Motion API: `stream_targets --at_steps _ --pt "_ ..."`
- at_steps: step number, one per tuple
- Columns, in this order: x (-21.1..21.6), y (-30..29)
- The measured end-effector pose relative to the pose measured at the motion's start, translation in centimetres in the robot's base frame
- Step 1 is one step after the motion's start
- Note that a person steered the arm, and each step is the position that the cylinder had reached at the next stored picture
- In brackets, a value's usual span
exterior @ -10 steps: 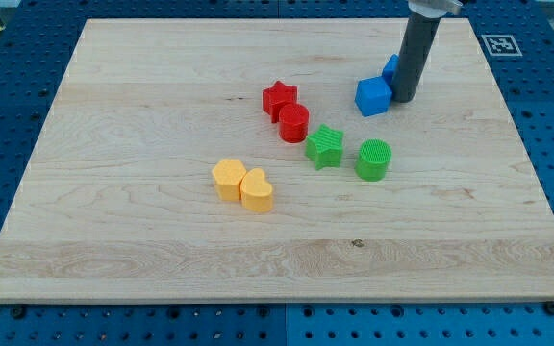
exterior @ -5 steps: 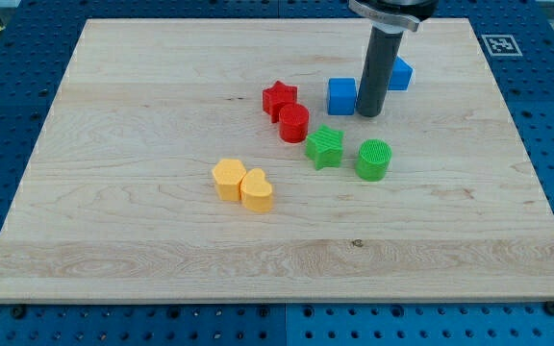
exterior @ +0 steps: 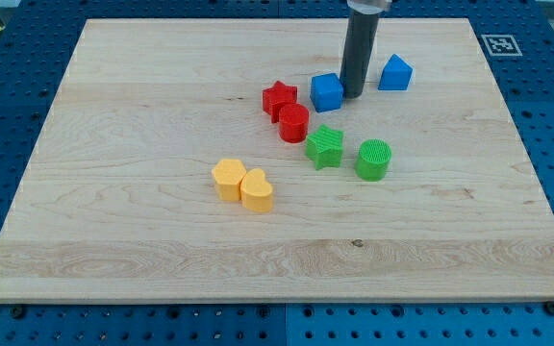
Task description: Push the blue cube into the red star
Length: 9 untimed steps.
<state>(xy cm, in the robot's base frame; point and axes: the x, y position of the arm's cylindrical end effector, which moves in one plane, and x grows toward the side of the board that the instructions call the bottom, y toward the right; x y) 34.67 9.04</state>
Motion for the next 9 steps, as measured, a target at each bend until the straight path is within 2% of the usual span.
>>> stream_targets --at_steps 1,3,4,6,7,8,9 --pt "0.0 0.0" --pt "5.1 0.5" --pt "3.4 -2.4" --pt "2.0 -2.0" --pt "2.0 0.3" --pt "-0.5 -2.6" --pt "-1.0 -3.1"
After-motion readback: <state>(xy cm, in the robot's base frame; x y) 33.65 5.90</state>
